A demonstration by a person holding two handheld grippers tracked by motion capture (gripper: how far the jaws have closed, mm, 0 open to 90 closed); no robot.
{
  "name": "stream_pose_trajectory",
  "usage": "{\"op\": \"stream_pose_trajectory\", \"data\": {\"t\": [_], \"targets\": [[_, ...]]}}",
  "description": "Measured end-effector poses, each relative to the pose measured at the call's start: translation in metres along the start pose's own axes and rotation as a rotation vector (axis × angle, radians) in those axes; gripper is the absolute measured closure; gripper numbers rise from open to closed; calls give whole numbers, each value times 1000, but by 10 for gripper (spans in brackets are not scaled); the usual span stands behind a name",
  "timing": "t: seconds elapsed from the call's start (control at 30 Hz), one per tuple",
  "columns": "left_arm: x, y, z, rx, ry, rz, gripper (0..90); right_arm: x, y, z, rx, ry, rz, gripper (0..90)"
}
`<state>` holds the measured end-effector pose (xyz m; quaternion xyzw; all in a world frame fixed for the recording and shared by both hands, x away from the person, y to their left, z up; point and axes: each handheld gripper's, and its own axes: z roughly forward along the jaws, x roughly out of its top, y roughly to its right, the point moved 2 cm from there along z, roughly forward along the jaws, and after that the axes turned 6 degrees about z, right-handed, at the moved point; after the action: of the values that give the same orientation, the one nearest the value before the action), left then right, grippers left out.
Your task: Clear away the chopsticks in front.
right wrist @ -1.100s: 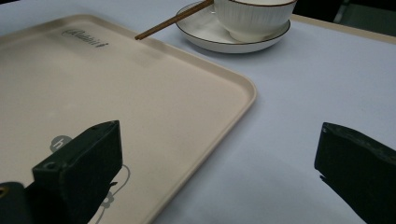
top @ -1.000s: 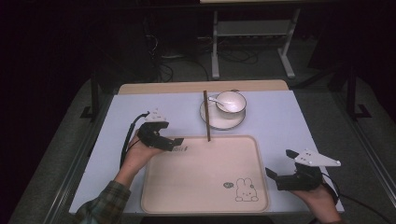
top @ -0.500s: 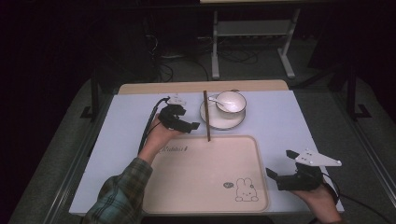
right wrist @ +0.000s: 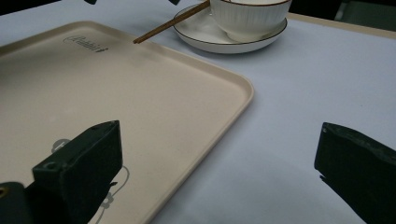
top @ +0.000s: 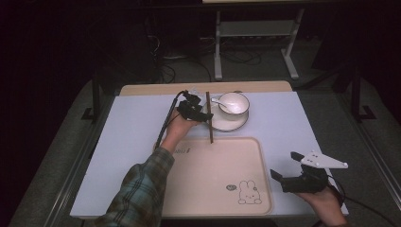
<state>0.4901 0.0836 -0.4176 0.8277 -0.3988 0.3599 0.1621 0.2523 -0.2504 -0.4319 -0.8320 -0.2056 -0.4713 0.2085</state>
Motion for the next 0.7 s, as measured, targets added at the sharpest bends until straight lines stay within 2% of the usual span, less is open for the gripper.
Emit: {"op": "stream_pose_trajectory", "data": {"t": [0.1,0.37,0.5,0.7], "targets": [[1,0,11,13,-30,1,406,0,0,0,2,3,1,2],[2,4,27,19,-54,-3,442,0,0,-1,6,6,5,2],[2,3,32,15,-62,-9,469,0,1,-1,7,9,7,3],[4,2,37,33,-79,10,508,0,2,-2,6,10,13,3]]}}
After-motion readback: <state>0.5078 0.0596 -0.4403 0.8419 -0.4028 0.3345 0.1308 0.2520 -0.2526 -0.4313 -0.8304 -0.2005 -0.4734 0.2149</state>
